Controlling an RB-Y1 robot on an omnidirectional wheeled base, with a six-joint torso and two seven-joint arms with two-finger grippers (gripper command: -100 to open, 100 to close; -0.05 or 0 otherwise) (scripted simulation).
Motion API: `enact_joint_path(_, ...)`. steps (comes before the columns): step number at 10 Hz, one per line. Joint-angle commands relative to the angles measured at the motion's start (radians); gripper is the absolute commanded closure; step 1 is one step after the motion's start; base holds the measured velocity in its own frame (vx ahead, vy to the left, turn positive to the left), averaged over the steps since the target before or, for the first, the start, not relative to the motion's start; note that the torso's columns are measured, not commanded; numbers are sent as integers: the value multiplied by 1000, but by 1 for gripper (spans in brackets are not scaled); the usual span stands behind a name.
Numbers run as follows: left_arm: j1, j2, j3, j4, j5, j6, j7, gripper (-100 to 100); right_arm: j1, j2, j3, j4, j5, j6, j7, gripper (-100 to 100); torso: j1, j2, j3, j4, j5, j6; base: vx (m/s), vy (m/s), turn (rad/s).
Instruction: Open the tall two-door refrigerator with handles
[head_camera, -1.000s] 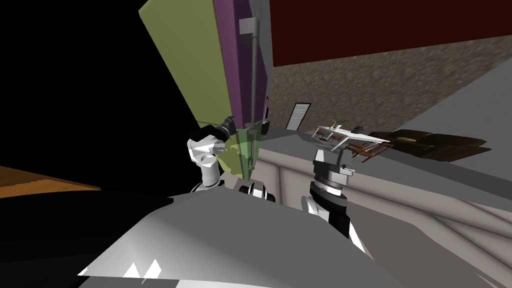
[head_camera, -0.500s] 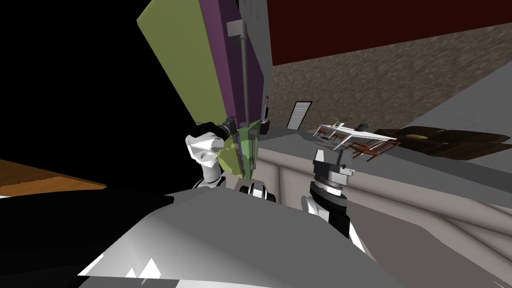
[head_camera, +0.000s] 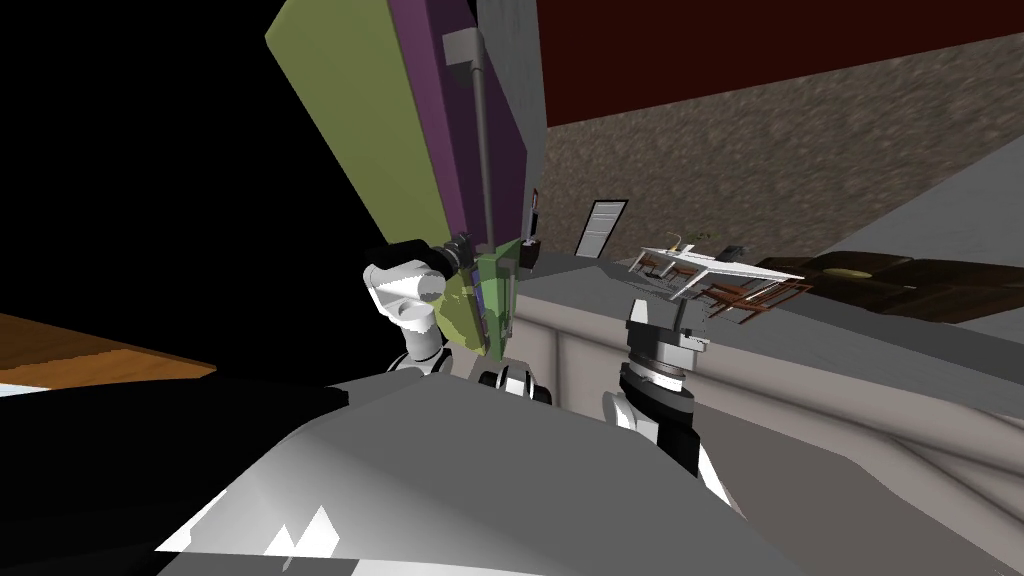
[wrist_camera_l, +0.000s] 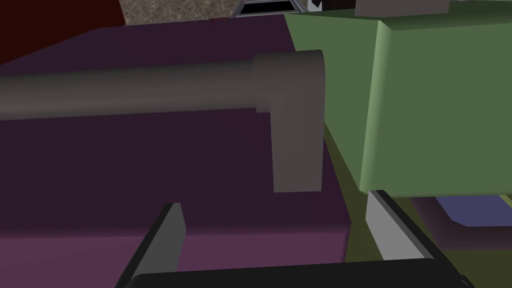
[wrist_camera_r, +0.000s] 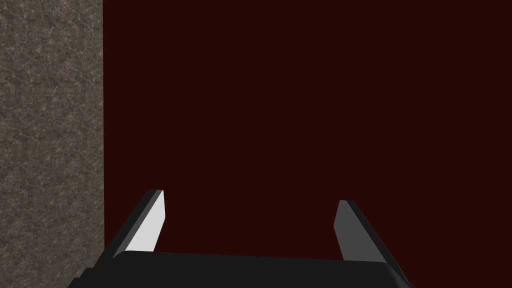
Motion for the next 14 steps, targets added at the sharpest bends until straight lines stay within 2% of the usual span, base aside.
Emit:
enact_joint_path(1,-12,14,4,-3,6,48,-1,-100,0,0,0,0,0,0,0,0,0,1,1,1,0,0,7,-44,24)
enact_joint_path(2,-14,11,3,-8,4,34,0,-100,0,0,0,0,0,0,0,0,0,2,1,1,0,0,-11,-19,22)
enact_joint_path(4,-39,23,12,-32,3,81,4,-100,0,0,0,0,0,0,0,0,0,2,0,6,-3,0,72,-15,19)
enact_joint_path(5,-26,20,10,-27,6,76,2,-100,0,0,0,0,0,0,0,0,-3,-2,-4,7,-5,3,18,-1,51)
enact_joint_path(6,-23,16,7,-19,4,52,1,100,0,0,0,0,0,0,0,0,-5,-1,-3,5,-5,4,-59,4,-9)
enact_joint_path(7,-18,13,5,-14,4,42,0,100,0,0,0,0,0,0,0,0,-6,2,-1,7,-6,5,-79,10,-35)
enact_joint_path(8,-10,13,5,-20,4,62,0,100,0,0,0,0,0,0,0,0,-7,5,1,10,-7,4,-45,8,-1)
enact_joint_path(10,-14,25,28,-14,-36,65,6,100,0,0,0,0,0,0,0,0,-14,12,8,10,-7,-2,67,-213,66)
enact_joint_path(13,-17,32,40,-12,-56,67,9,100,0,0,0,0,0,0,0,0,-8,16,9,10,-6,1,46,-282,56)
enact_joint_path(14,-20,38,52,-10,-76,69,12,100,0,0,0,0,0,0,0,0,-5,16,9,11,-6,1,30,-264,22)
